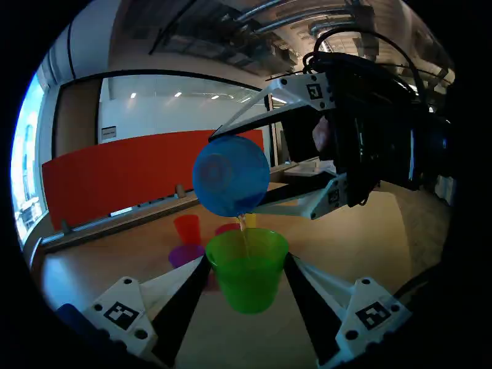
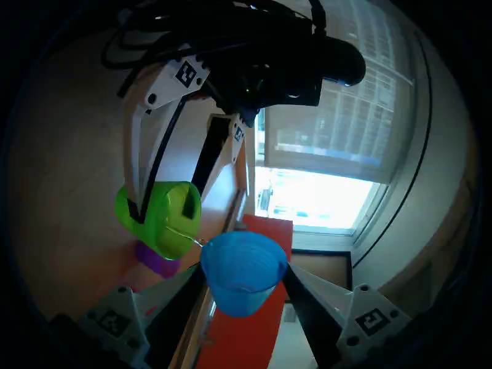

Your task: Pour water

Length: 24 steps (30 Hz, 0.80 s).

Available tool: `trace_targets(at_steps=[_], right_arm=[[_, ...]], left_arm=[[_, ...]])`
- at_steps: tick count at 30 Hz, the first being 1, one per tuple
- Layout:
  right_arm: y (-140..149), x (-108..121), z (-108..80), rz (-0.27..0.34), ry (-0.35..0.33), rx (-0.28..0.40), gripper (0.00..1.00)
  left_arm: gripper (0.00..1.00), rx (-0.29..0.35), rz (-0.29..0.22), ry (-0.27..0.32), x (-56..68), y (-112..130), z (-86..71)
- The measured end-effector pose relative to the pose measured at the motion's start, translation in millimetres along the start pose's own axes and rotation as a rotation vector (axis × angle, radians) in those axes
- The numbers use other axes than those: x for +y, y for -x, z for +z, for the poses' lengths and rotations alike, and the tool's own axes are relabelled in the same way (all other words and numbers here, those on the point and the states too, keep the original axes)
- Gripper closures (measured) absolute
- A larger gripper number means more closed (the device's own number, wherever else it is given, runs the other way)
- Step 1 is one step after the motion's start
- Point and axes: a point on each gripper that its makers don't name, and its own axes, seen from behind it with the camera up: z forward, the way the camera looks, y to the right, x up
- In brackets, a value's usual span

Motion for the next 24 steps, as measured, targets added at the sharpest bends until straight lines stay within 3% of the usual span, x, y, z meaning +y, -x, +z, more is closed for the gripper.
trace_targets(at_steps=[15, 24], right_arm=[[-2.7, -1.3, -0.3, -0.019, 0.0, 0.003, 0.09], [-3.9, -0.5, -0.2, 0.017, 0.0, 0.01, 0.09]], left_arm=[[0.14, 0.002, 0.001, 0.0, -1.0, -1.3, -1.0], [0.14, -0.001, 0.0, 0.0, -2.0, -1.0, -1.8]])
